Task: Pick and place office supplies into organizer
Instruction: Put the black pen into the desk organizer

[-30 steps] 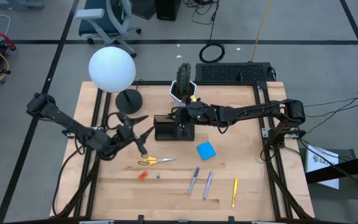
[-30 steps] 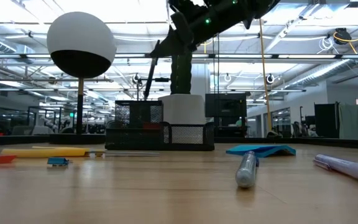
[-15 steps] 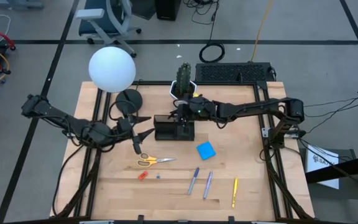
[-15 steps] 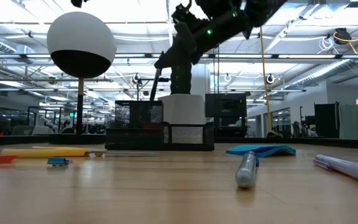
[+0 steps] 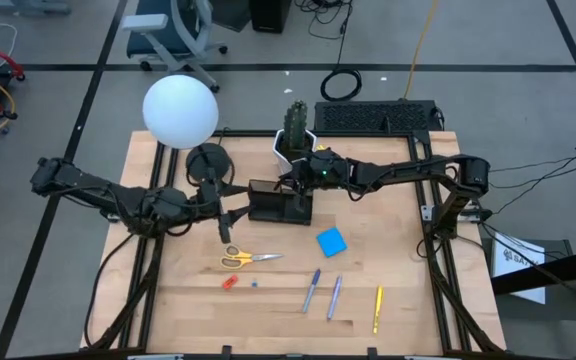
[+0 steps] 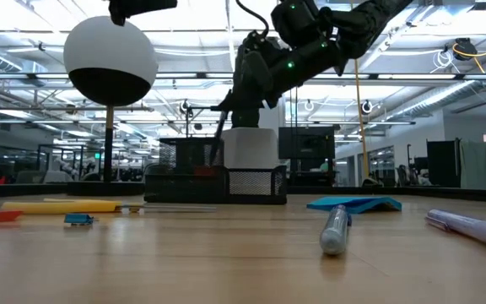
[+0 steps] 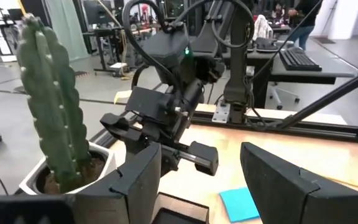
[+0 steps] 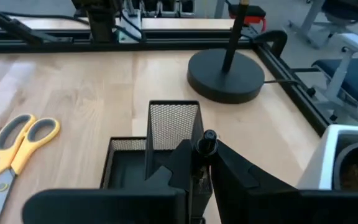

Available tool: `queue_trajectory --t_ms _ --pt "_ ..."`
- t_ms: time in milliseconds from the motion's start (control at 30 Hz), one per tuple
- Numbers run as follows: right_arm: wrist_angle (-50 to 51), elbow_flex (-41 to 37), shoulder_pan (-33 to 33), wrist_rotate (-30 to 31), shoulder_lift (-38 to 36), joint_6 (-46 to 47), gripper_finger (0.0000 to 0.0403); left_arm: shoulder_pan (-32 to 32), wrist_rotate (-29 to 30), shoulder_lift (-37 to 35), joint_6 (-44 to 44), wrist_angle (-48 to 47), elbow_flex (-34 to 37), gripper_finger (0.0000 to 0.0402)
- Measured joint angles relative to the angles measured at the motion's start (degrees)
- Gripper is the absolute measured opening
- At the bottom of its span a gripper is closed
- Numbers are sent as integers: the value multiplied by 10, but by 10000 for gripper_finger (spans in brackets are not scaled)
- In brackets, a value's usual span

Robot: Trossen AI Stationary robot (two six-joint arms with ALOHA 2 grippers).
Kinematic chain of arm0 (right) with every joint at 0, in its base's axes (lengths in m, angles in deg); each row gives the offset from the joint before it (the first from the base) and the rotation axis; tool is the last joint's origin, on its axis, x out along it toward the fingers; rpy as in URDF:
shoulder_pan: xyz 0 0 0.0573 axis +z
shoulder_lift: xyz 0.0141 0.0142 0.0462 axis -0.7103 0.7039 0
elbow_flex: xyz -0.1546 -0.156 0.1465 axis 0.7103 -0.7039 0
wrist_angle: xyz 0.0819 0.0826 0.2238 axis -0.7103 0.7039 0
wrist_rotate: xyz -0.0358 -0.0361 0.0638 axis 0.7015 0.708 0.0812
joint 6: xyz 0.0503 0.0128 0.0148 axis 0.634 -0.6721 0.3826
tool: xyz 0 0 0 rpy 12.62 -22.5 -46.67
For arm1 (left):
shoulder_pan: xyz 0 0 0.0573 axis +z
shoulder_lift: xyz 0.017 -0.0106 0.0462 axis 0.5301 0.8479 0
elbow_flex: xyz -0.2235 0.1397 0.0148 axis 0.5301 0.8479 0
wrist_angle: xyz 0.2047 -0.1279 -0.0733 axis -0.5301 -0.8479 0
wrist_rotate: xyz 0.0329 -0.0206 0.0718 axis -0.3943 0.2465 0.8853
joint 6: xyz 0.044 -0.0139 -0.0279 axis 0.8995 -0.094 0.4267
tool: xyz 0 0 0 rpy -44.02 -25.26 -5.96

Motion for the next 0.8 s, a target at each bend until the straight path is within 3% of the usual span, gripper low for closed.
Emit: queue_trajectory --t_ms 367,667,800 --pt "-24 0 1 -30 31 15 30 37 -47 0 -10 42 24 225" --pt "-22 0 0 -29 35 15 30 37 -48 0 -10 43 24 225" --pt "-19 0 0 -28 35 15 62 37 -48 0 -11 43 24 225"
